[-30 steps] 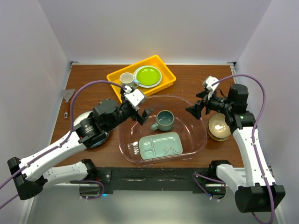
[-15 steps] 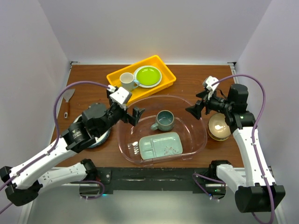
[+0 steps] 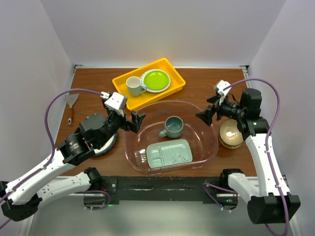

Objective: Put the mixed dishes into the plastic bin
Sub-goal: Pick up the plate at the center of the board.

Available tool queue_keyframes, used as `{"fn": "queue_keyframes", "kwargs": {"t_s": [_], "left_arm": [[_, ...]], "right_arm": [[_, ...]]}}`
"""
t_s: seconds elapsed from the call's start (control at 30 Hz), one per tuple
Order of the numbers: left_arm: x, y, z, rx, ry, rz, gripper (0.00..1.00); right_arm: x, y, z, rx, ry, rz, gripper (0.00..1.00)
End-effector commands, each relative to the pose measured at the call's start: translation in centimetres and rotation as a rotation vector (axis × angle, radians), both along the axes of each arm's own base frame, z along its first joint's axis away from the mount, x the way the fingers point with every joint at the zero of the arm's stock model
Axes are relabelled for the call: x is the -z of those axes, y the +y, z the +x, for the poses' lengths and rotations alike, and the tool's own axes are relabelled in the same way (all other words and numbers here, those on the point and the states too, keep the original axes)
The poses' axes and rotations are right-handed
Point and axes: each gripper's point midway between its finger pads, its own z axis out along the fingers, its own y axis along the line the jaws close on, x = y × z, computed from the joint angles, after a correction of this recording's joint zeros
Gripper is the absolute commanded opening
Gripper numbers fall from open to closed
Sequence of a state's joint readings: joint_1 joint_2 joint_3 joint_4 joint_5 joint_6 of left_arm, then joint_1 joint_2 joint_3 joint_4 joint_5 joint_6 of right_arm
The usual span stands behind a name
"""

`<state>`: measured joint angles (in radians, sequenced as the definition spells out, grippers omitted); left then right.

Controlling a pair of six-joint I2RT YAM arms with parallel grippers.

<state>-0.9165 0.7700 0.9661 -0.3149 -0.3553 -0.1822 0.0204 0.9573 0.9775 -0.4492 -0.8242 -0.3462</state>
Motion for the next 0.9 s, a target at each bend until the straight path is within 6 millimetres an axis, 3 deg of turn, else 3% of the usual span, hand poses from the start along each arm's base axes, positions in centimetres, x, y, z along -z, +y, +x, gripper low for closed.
{"fn": "queue_keyframes", "kwargs": {"t_s": [0.0, 0.6, 0.87], "left_arm": [[0.0, 1.0, 0.4, -0.065, 0.008, -0.036, 1.0], [1.5, 4.1, 1.4, -0.233, 0.041, -0.037, 1.0], [2.3, 6.0, 2.9, -0.335, 0.069, -0.028, 1.0]], "right_arm": [[-0.8, -0.2, 0.4, 0.004, -0.039, -0.011, 0.99], [-0.8, -0.2, 0.4, 0.002, -0.039, -0.01, 0.99], [-0.8, -0.3, 0.4, 0.005, -0.04, -0.011, 0.99]]}}
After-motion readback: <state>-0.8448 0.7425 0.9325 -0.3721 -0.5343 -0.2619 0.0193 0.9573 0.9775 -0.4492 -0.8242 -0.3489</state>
